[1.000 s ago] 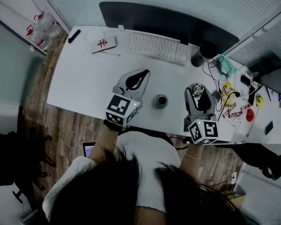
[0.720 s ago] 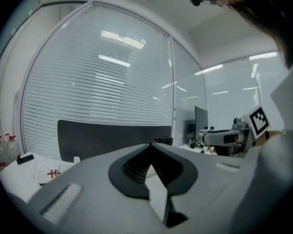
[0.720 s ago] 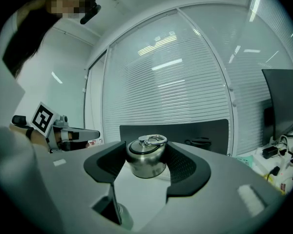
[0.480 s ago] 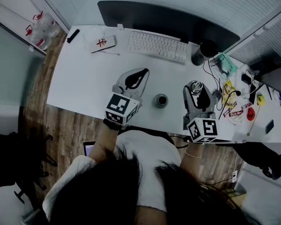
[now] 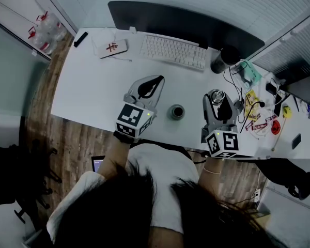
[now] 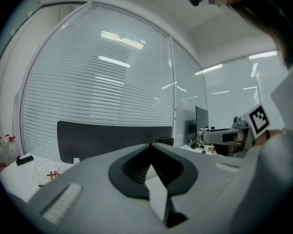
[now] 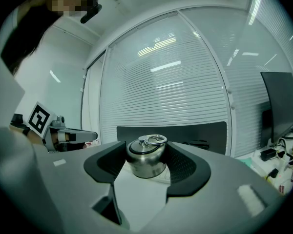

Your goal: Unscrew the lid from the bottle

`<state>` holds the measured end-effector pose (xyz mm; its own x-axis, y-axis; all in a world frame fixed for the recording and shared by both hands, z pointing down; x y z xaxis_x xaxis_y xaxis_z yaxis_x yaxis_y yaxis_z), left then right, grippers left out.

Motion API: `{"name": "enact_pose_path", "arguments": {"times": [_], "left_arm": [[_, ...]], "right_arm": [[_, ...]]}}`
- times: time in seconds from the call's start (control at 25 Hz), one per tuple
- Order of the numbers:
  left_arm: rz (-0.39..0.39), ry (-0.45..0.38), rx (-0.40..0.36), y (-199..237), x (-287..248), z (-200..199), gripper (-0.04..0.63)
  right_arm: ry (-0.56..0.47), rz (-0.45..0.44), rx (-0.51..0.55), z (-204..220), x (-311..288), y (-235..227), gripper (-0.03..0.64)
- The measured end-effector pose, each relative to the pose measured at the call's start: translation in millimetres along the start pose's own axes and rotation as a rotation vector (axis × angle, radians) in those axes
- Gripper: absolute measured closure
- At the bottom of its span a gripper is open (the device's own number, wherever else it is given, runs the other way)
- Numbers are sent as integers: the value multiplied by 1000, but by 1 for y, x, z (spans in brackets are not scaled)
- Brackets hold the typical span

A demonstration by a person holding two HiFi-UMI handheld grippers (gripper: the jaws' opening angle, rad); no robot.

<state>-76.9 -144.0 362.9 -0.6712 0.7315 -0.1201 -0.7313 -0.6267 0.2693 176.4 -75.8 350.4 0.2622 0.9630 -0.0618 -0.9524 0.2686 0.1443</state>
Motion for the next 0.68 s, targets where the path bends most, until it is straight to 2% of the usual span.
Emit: {"name": "enact_pose_path", "arguments": {"times": [0.68], "left_arm": [[-16,-13,-4,-8,7,-1,537]], "right_arm": [[-5,-24,-13,1,4,0,360]]}}
Point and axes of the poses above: the fingertips, and each gripper's own axes: x backward along the fingers, y to its left, z out of its underside, the point moved 8 cm from there along x, backward along the fingers, and after that the axes turned 13 degrees about x, right-handed, at the moved point
